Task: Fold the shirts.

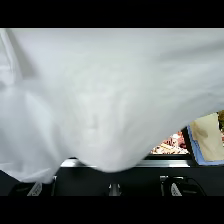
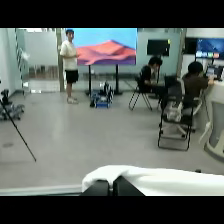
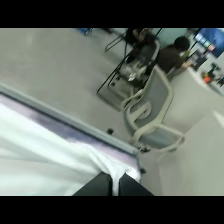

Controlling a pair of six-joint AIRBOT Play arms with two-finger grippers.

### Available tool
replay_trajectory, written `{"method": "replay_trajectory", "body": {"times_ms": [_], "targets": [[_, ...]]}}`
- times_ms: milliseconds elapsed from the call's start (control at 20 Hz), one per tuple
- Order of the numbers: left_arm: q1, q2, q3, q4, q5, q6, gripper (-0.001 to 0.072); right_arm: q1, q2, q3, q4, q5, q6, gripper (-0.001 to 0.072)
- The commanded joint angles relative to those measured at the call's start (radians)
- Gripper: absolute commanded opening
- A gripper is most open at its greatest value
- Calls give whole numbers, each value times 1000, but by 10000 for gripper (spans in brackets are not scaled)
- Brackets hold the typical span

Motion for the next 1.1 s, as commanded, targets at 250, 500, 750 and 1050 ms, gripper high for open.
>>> {"method": "replay_trajectory", "body": {"times_ms": [250,500,750,1050], "targets": [[-34,-214,-445,26,-219,63,24,8,-386,-266,37,309,11,23],[-121,-409,-784,25,116,88,25,100,-652,-476,23,-79,10,24],[-145,-657,-702,25,337,103,25,126,-781,-476,-16,-531,154,24],[-145,-887,-463,14,457,76,25,56,-851,-474,-47,-776,229,24]]}}
